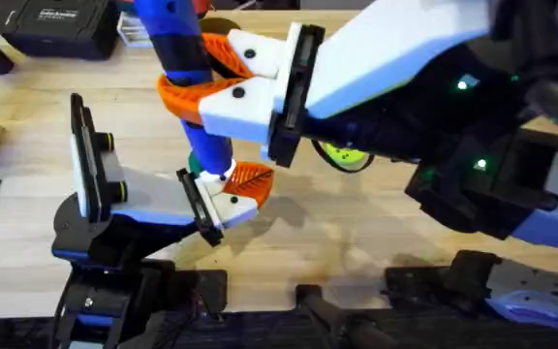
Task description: Pick up the gripper from the table and insert it into the empty holder that is missing its gripper. Then pick up a screw, insert it into the mounting hole, and use the screwdriver to tighten it. Finally, clean up the table by picking up the vegetable and placing it into the bucket.
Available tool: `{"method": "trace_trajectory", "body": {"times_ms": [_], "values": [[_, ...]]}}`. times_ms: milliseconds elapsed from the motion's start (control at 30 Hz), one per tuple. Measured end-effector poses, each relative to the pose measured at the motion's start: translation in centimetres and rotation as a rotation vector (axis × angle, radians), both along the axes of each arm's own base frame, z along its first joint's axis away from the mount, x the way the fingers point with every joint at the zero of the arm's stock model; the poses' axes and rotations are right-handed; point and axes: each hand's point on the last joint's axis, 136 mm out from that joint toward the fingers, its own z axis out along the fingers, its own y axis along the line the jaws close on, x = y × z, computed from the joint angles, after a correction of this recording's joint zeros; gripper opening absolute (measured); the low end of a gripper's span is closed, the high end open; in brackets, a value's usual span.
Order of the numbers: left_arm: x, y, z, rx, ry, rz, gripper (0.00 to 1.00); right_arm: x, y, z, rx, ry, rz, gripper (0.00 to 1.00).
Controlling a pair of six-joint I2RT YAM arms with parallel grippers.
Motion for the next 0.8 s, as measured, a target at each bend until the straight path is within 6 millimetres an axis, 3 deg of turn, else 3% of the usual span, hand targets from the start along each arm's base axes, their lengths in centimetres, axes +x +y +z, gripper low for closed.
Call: {"method": "trace_trajectory", "body": {"times_ms": [400, 800], "values": [[0.0, 0.0, 0.0, 0.0, 0.0, 0.0, 0.004, 0.0, 0.0, 0.1, 0.003, -0.002, 0.0, 0.026], [0.0, 0.0, 0.0, 0.0, -0.001, 0.0, 0.004, -0.3, -0.4, 2.8, 0.095, -0.078, -0.002, 0.026]]}}
